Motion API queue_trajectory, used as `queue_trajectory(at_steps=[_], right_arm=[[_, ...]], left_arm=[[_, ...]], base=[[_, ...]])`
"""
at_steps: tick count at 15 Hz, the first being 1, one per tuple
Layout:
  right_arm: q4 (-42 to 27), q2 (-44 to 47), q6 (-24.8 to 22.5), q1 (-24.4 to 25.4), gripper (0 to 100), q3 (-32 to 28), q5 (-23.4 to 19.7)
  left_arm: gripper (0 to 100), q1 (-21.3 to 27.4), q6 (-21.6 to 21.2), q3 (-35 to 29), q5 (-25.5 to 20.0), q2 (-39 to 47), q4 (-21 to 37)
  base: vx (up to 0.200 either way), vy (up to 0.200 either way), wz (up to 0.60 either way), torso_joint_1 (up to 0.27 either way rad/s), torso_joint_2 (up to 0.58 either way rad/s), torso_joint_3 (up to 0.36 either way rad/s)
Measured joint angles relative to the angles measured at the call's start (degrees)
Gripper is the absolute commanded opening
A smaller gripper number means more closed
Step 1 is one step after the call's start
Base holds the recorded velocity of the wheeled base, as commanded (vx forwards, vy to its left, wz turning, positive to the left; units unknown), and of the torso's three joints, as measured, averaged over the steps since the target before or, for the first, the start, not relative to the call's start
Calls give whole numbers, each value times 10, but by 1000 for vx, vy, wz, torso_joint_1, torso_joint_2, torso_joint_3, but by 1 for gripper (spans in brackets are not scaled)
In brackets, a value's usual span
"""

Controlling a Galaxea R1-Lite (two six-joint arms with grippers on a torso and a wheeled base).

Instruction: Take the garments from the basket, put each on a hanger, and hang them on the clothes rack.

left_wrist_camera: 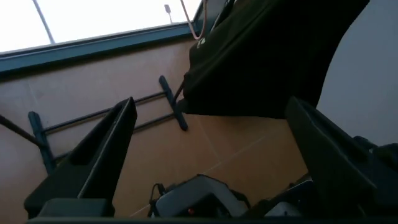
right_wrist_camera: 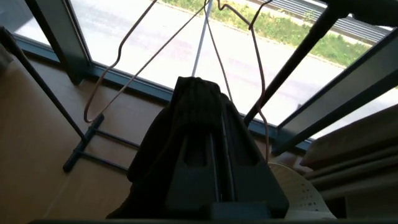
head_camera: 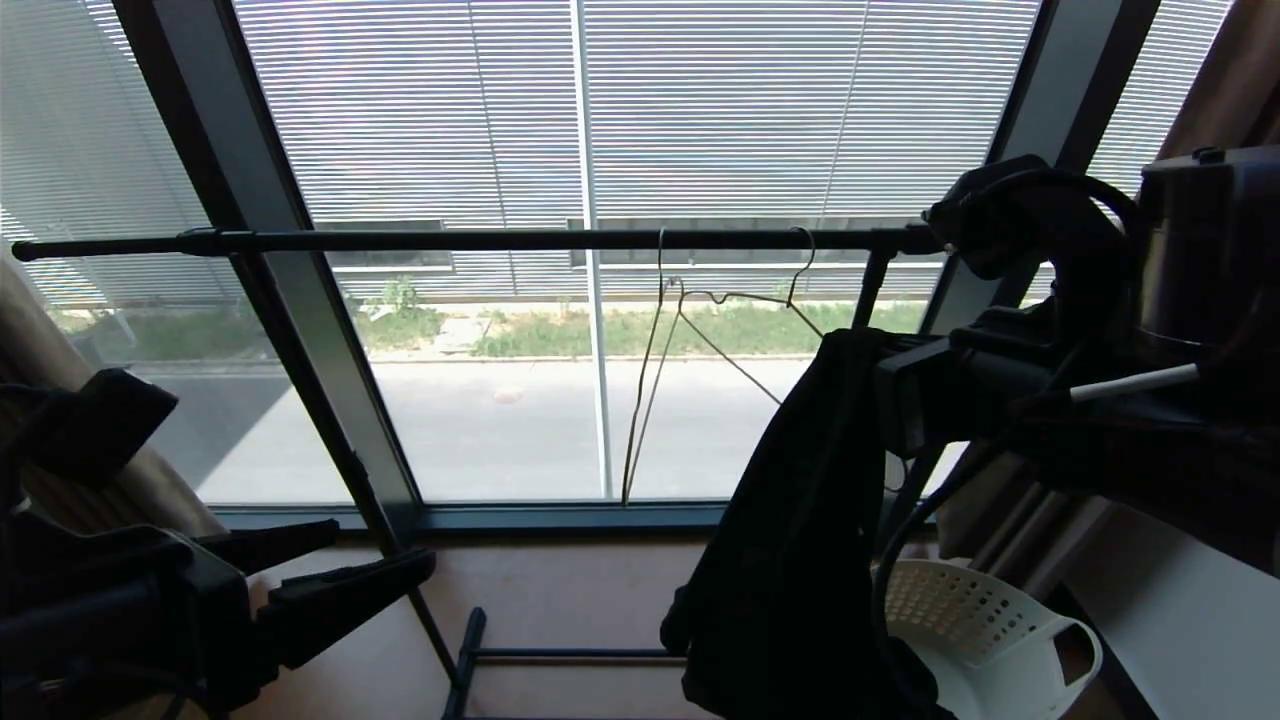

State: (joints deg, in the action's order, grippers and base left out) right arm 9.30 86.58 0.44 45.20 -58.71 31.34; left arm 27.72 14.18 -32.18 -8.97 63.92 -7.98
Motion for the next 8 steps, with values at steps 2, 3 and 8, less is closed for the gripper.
queue_trajectory(at_steps=[2,3,8], right_arm=[[0,20,0,3,0,-17,0],[0,29,0,3,0,-25,0],[-1,59,0,4,0,-47,9]], left_arm=[[100,45,8,-36,4,89,-34],[100,64,10,-55,7,133,-51],[100,149,18,-173,31,313,-98]], base=[[0,0,0,0,0,0],[0,0,0,0,0,0],[0,0,0,0,0,0]])
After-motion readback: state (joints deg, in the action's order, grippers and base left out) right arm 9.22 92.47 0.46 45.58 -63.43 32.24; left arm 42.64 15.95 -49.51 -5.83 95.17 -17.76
